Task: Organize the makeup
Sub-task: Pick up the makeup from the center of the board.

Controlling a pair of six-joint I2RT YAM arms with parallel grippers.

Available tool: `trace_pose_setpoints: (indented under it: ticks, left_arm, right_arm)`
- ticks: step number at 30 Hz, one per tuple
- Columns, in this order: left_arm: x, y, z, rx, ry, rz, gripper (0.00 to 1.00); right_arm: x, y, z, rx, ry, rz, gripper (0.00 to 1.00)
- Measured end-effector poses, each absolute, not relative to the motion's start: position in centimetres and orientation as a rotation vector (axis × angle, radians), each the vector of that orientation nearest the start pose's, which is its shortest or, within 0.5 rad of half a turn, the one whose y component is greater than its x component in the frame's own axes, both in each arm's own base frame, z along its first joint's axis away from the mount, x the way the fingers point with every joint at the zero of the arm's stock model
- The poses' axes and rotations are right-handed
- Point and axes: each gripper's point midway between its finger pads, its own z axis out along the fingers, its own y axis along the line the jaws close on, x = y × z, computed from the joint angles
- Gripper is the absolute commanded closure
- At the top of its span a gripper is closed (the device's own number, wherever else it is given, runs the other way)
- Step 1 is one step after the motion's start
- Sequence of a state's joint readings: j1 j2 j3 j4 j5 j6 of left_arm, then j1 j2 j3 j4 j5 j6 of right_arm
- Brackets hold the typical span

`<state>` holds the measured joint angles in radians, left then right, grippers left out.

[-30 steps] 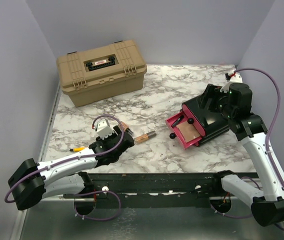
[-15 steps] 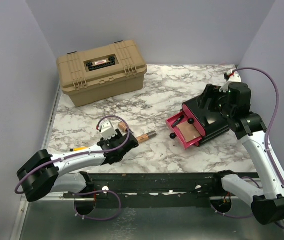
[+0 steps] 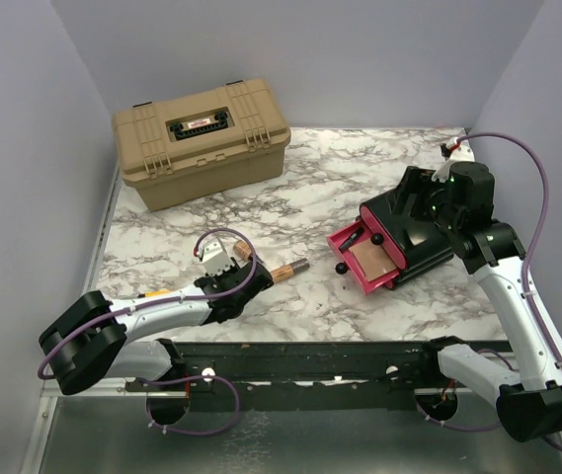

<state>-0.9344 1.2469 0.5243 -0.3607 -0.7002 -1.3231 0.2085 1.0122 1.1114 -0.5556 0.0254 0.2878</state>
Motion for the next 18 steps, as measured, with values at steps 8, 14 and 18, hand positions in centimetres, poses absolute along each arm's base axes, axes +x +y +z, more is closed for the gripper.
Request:
trace_pose_setpoints:
  ticks: [8,14,18]
  left_arm:
    - [21.99,-15.91,3.24,-0.657,2.224,-0.168,0.70]
    - [21.76,-15.67,3.02,-0.659,2.228,-0.171,0.73]
    - [21.71,-15.59,2.93,-0.659,2.229,-0.168,0.73]
  right_arm:
    - [31.60,7.44,27.54,0.097,2.037,0.287,0.14]
    - [31.60,7.44,27.54,0.097,2.037,0.287,0.14]
    - [31.60,7.44,27.54,0.097,2.037,0.287,0.14]
